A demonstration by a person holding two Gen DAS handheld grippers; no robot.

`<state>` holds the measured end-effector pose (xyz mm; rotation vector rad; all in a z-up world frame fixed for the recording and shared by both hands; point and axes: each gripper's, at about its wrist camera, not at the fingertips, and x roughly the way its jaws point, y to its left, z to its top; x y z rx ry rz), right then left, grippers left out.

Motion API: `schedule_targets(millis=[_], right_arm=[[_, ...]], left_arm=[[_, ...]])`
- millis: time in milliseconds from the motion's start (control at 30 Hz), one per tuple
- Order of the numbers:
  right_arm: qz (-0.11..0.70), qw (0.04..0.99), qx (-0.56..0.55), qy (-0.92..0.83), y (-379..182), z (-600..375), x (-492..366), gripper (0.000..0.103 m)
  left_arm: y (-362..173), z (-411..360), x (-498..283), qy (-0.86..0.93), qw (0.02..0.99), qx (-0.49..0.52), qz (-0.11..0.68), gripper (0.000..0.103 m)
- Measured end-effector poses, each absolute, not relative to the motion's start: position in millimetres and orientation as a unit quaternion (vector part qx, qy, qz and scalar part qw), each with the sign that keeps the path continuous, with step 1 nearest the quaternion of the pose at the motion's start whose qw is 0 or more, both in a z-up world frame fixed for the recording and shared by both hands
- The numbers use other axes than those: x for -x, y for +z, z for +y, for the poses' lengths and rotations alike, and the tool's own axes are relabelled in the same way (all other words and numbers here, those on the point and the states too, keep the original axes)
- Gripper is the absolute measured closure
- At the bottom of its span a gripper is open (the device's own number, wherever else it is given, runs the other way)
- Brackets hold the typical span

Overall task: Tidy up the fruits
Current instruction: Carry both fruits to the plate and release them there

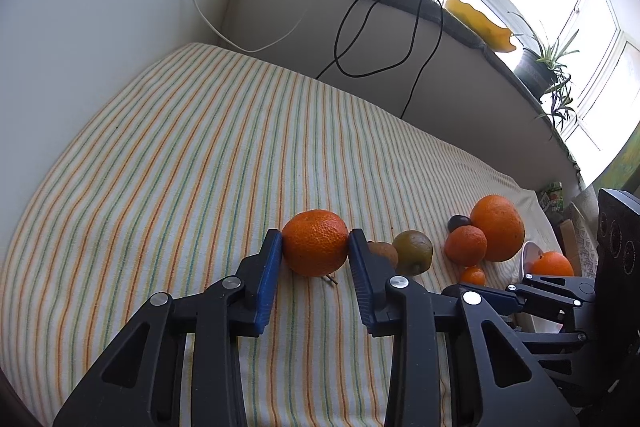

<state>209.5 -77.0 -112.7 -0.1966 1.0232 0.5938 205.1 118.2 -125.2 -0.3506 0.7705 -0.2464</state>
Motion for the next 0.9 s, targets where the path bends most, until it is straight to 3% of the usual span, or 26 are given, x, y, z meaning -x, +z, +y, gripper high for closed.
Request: schedule_targets(millis=[467,900], right_arm=[[0.451,0.842,0.053,0.291,-75.3,-112.8,-178.3,0.079],[0.419,0.872,0.013,0.252,-40.8,-184.0,-131.4,0.079]], left_arm=[[-101.1,113.1,-179.5,-0.134,0.914,0.169,0.345,0.071],[-77.7,50.6,-157.1,-0.213,0.907,0.153,0.330,0.071]])
